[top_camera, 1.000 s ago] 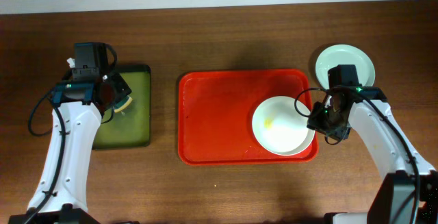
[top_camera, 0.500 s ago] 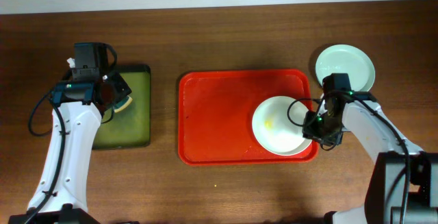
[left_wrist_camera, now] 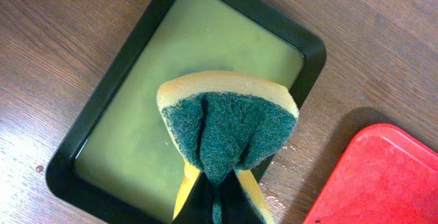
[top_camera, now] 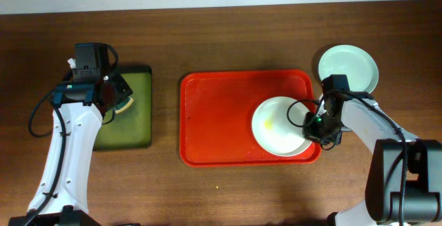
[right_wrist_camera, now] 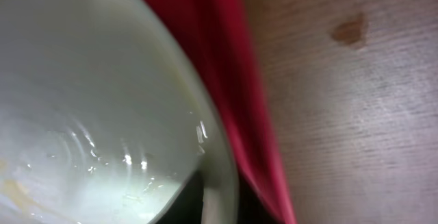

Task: Clean dirty plates on tray and stack at the side
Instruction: 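Move the right gripper to the white plate rim and grasp it, then bring the sponge onto the white plate with the left gripper and scrub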

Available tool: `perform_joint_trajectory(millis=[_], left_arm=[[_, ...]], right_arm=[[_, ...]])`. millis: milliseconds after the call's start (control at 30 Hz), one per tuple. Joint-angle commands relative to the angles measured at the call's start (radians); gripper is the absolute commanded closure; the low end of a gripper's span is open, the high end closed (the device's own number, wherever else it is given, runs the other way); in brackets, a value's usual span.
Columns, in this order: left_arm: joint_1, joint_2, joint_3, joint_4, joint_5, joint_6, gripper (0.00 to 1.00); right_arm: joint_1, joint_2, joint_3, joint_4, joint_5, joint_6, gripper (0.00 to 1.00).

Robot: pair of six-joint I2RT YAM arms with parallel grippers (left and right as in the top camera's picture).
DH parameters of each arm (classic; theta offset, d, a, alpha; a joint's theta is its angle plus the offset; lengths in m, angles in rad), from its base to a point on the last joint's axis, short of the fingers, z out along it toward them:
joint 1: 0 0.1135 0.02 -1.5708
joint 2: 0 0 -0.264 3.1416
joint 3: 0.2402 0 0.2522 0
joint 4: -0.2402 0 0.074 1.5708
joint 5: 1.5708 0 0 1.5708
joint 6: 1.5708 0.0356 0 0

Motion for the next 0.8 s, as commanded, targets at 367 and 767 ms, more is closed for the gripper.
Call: perform_joint_trajectory(millis=[367, 767], left_arm=[[0.003, 0.002, 0.005, 0.004, 0.123, 0.017, 1.00], [-0.160, 0.003, 0.005, 0.018, 0.180, 0.077, 1.00]], right_arm=[[0.232, 0.029, 0.004, 0.191, -0.120, -0.063, 0.96], [0.232, 0.080, 0.004, 0.283, -0.110, -0.066, 0.95]])
